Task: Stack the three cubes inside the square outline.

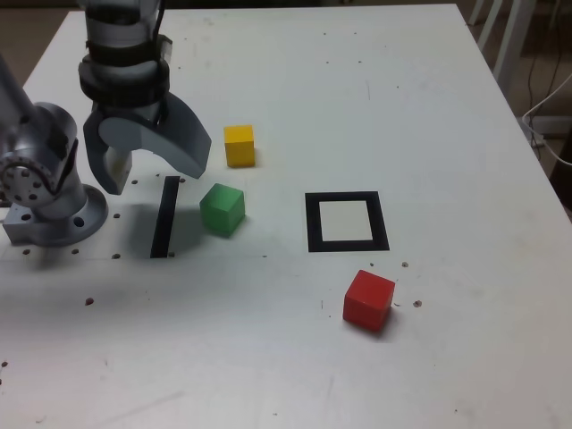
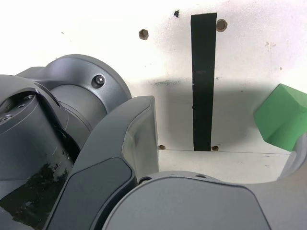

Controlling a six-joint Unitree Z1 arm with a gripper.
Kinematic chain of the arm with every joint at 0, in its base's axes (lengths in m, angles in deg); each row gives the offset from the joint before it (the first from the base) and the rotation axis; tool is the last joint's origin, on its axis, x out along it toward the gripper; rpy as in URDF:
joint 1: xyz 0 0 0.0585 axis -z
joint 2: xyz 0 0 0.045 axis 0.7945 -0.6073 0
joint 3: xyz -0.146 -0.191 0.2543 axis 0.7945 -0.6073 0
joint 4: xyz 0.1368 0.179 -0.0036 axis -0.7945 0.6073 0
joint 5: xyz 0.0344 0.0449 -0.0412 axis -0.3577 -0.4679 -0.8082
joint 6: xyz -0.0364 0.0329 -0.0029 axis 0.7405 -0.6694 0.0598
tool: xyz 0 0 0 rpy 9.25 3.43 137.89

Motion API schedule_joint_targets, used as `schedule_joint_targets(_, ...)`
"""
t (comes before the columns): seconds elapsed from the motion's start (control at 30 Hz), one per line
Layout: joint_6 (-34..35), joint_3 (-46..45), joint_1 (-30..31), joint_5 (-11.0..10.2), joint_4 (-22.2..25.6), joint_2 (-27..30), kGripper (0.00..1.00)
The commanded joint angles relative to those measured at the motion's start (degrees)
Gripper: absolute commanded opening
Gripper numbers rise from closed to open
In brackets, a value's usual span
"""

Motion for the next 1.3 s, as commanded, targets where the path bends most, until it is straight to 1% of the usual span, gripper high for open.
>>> schedule_joint_targets(0.0, 0.0, 0.0, 0.1, -0.1, -0.1, 0.0, 1.00)
schedule_joint_targets(0.53, 0.0, 0.4, 0.8, -0.3, 0.1, -1.8, 1.00)
schedule_joint_targets(0.63, 0.0, 0.9, 1.3, -0.1, 0.2, -2.4, 1.00)
schedule_joint_targets(0.73, 0.1, 1.8, 2.2, 0.6, 0.0, -3.2, 1.00)
schedule_joint_targets(0.9, 0.4, 4.7, 4.1, 1.5, -0.1, -5.5, 1.00)
schedule_joint_targets(1.1, 0.8, 10.0, 8.0, 1.5, 0.5, -9.5, 1.00)
schedule_joint_targets(1.27, 1.5, 15.2, 11.5, 1.5, 2.4, -12.1, 1.00)
